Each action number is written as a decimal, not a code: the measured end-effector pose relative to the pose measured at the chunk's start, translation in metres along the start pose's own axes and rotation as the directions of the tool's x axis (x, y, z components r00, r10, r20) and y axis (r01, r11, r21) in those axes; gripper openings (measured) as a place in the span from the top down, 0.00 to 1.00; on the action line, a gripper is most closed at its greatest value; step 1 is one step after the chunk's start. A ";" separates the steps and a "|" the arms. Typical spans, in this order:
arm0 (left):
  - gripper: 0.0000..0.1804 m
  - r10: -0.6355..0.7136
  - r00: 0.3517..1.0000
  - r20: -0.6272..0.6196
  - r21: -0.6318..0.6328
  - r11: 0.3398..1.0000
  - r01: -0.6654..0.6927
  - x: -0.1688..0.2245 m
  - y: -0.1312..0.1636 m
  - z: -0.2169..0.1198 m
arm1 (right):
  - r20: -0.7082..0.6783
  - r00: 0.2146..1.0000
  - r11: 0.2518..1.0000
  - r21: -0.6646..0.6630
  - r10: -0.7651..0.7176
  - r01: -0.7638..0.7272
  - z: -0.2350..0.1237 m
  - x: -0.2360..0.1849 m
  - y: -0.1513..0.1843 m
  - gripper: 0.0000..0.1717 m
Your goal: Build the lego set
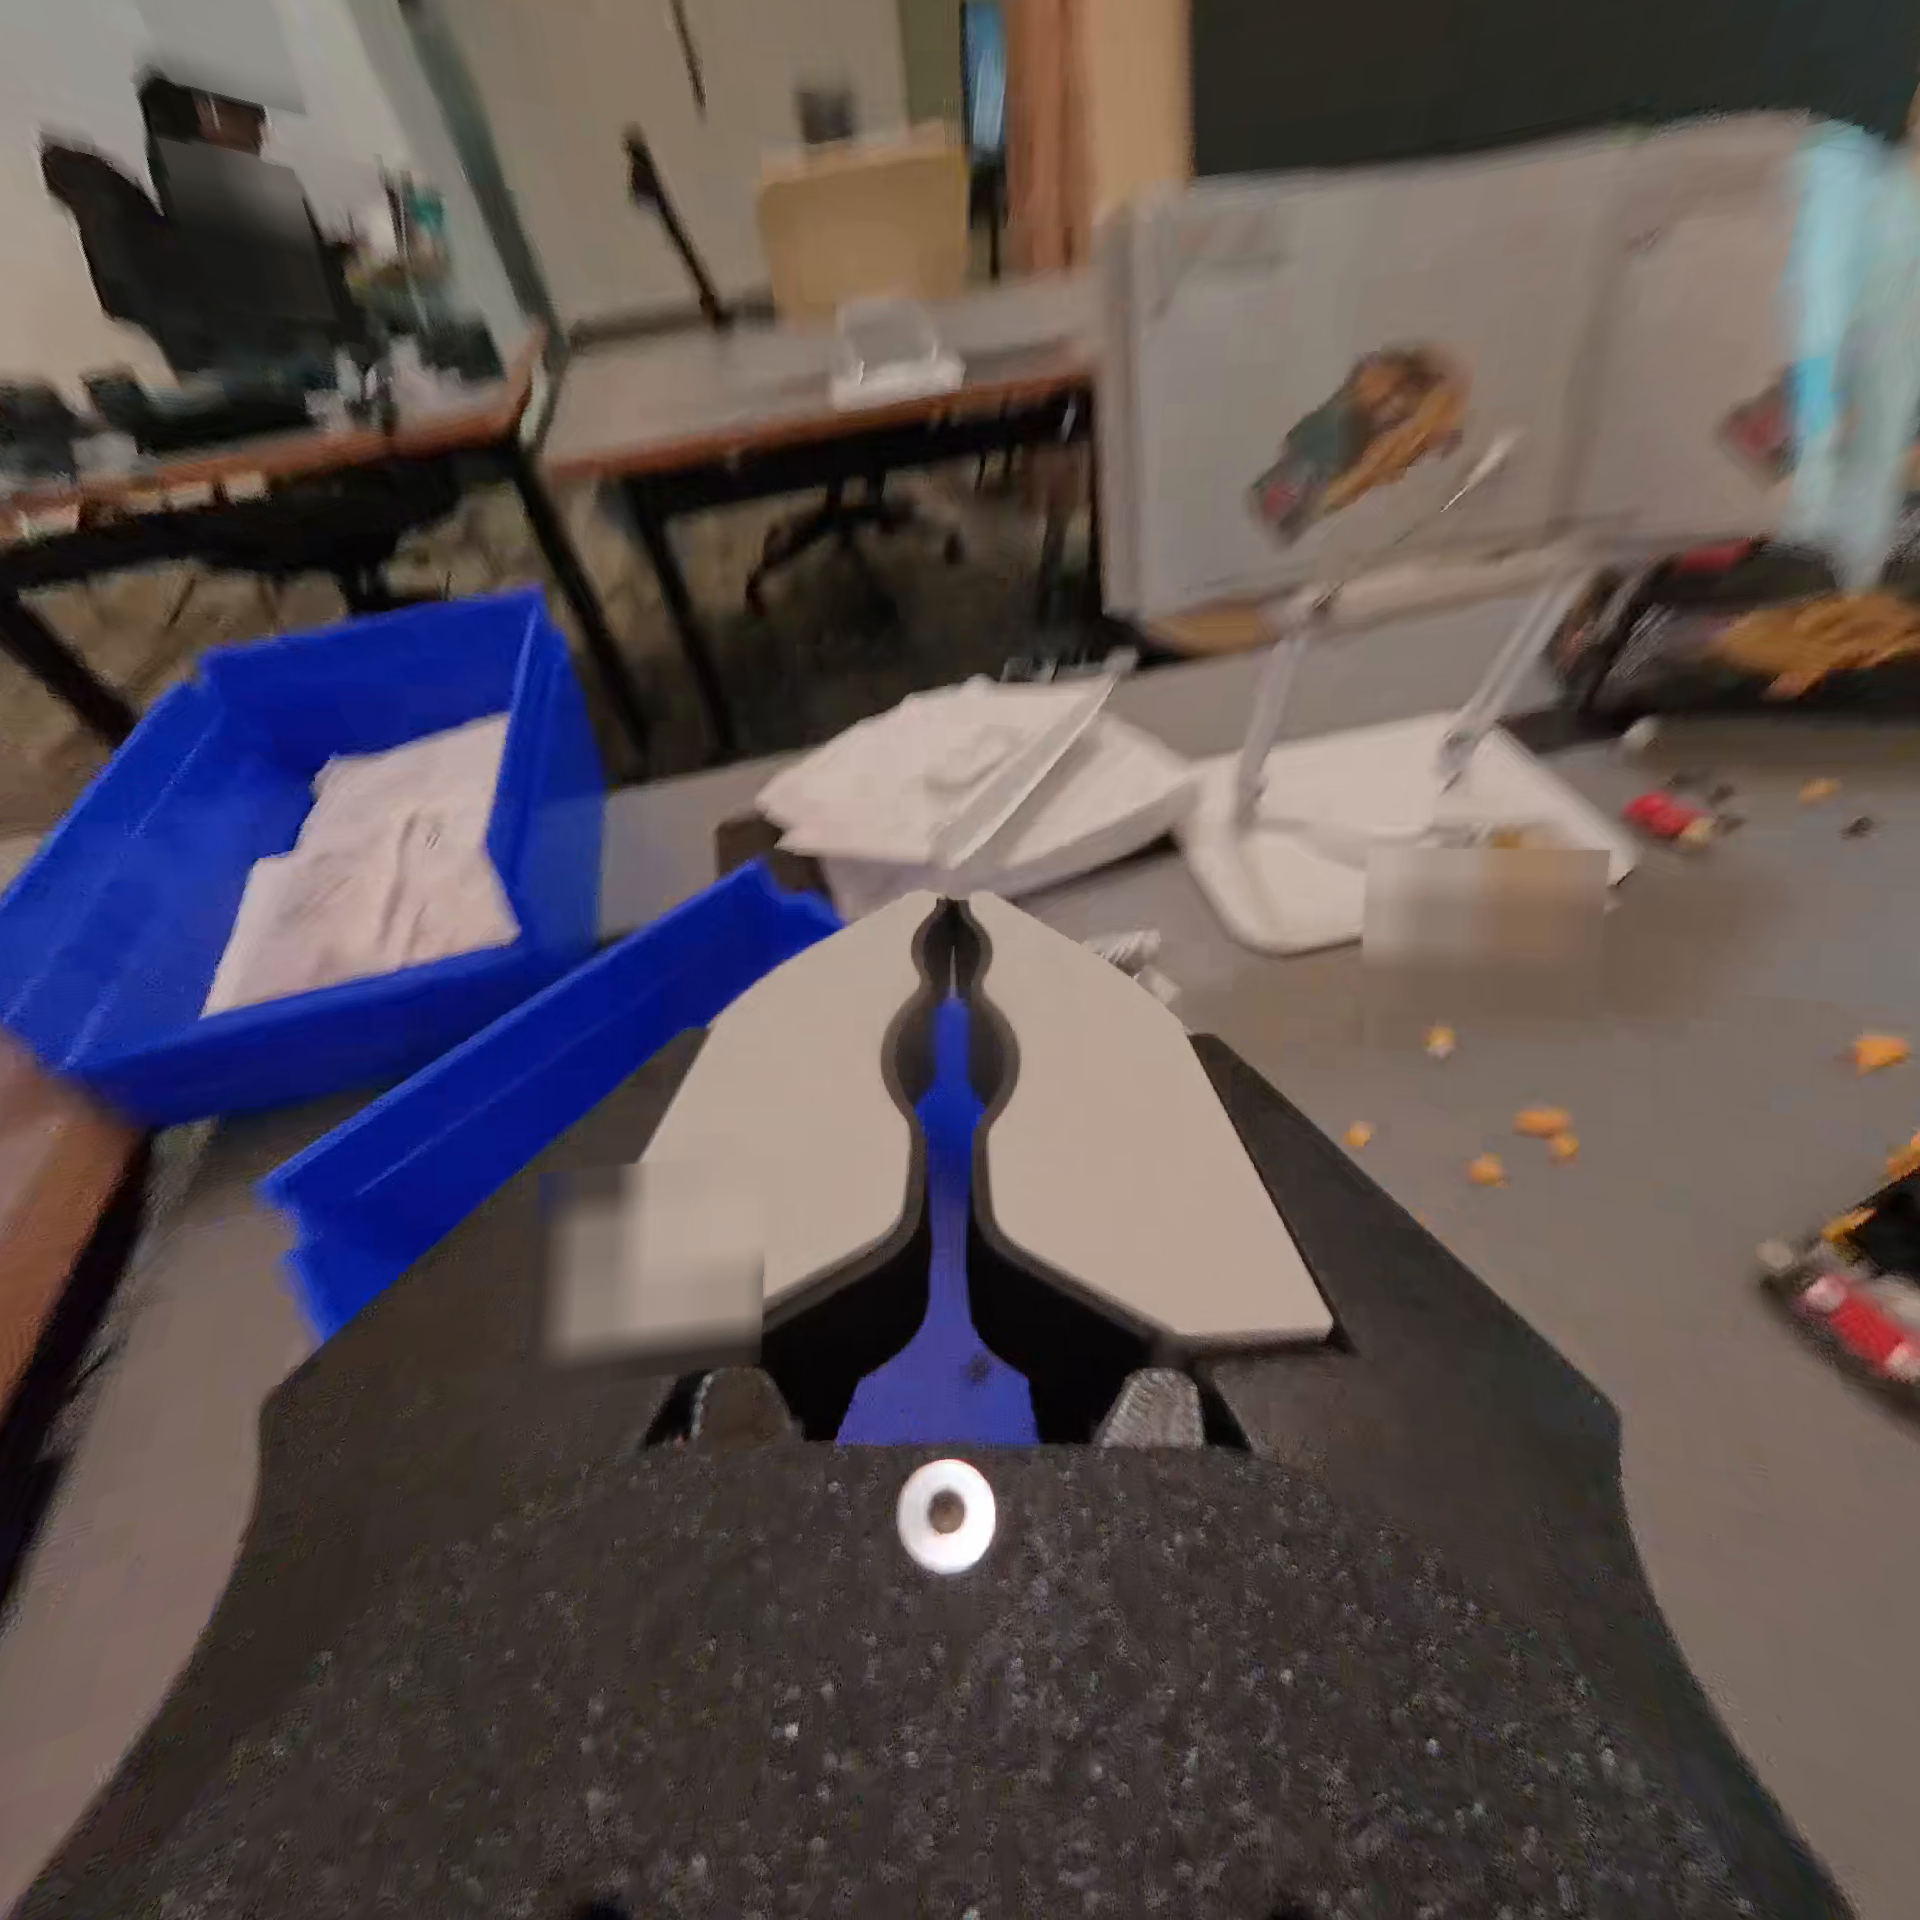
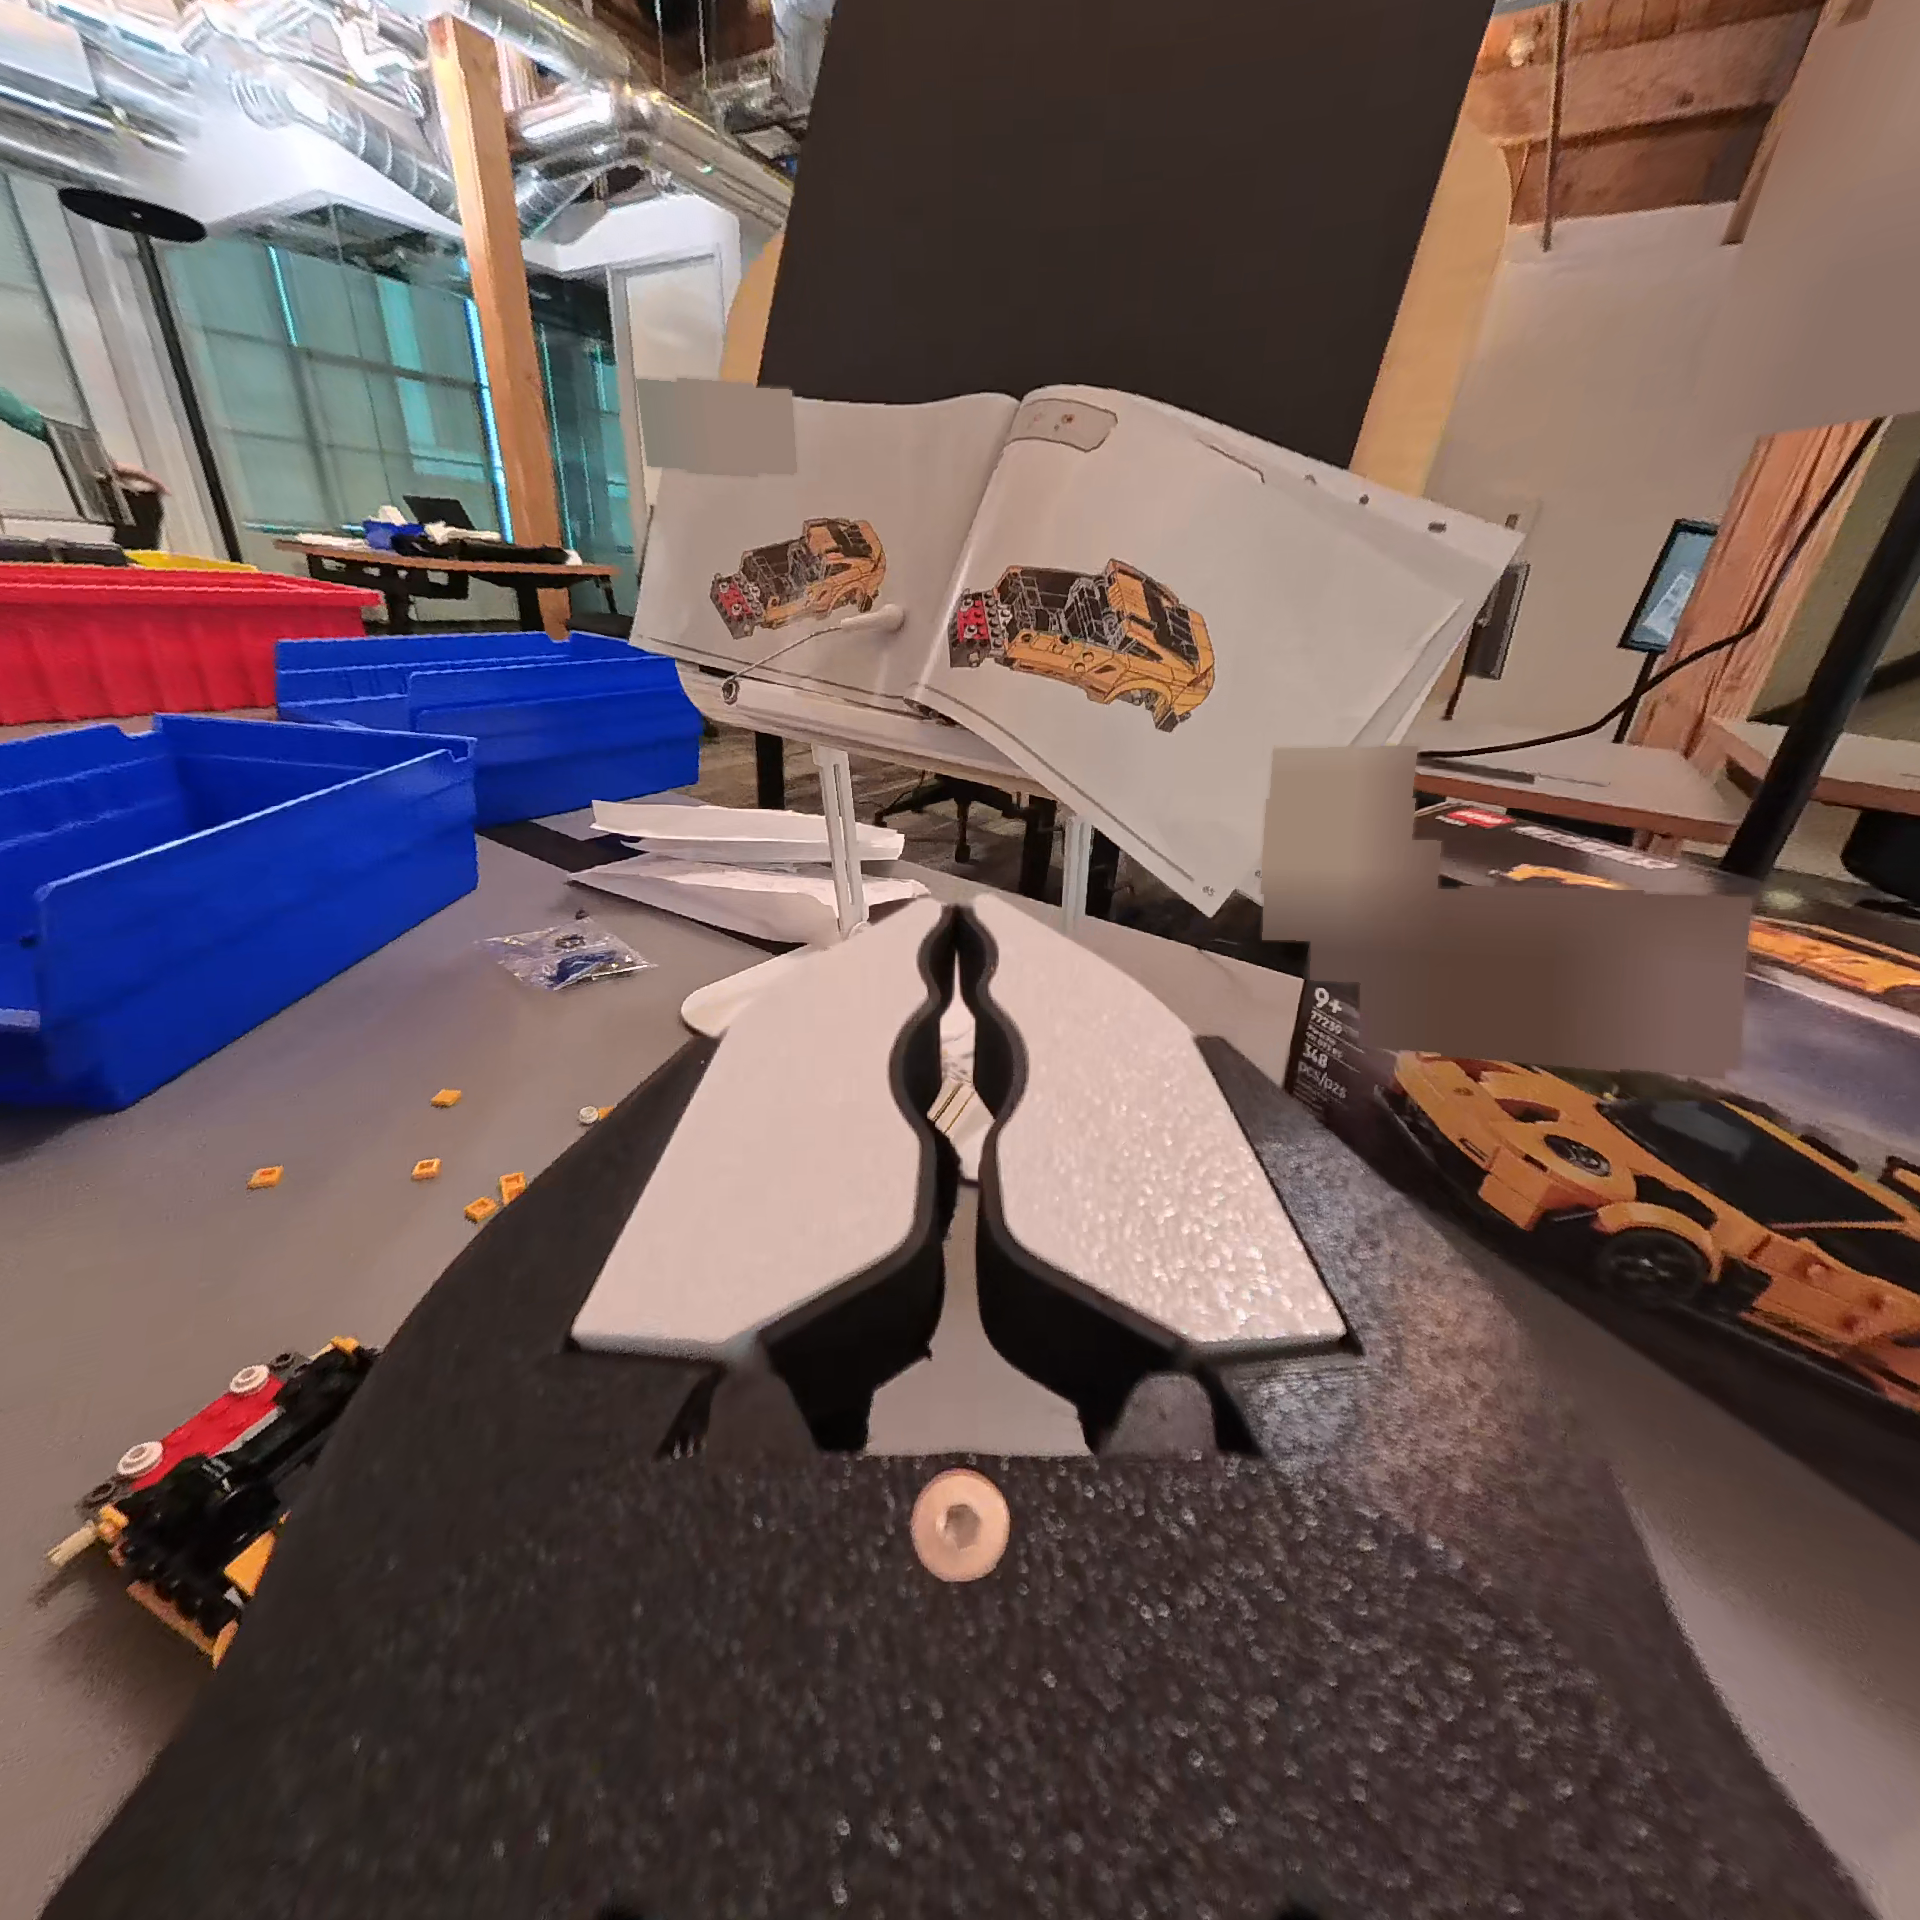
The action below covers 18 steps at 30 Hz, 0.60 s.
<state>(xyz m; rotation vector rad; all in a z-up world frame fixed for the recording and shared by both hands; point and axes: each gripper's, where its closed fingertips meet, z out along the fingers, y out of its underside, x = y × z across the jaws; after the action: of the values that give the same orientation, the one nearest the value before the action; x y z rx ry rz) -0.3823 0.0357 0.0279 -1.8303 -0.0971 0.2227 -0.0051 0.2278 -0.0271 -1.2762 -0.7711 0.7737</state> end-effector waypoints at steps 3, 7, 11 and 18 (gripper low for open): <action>0.99 0.064 0.997 0.036 -0.242 0.969 -0.054 -0.041 0.032 0.001 | 0.013 1.000 1.000 -0.009 0.001 -0.001 0.002 -0.003 0.004 1.00; 0.97 0.165 0.986 0.005 -0.540 0.830 -0.136 -0.076 0.088 0.010 | 0.034 0.999 1.000 -0.019 -0.008 0.008 0.003 -0.008 0.007 1.00; 0.95 0.178 0.983 -0.050 -0.690 0.706 -0.163 -0.089 0.131 0.020 | 0.016 1.000 1.000 -0.010 -0.027 0.027 0.002 -0.007 0.006 1.00; 0.90 0.193 0.977 -0.090 -0.829 0.530 -0.181 -0.098 0.178 0.034 | -0.031 0.999 0.999 0.004 -0.034 0.034 -0.001 0.002 0.005 1.00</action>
<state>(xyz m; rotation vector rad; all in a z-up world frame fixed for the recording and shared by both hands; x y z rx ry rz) -0.4939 0.0025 -0.1421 -2.8281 -0.0039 0.3851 -0.0037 0.2302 -0.0321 -1.2653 -0.7646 0.7265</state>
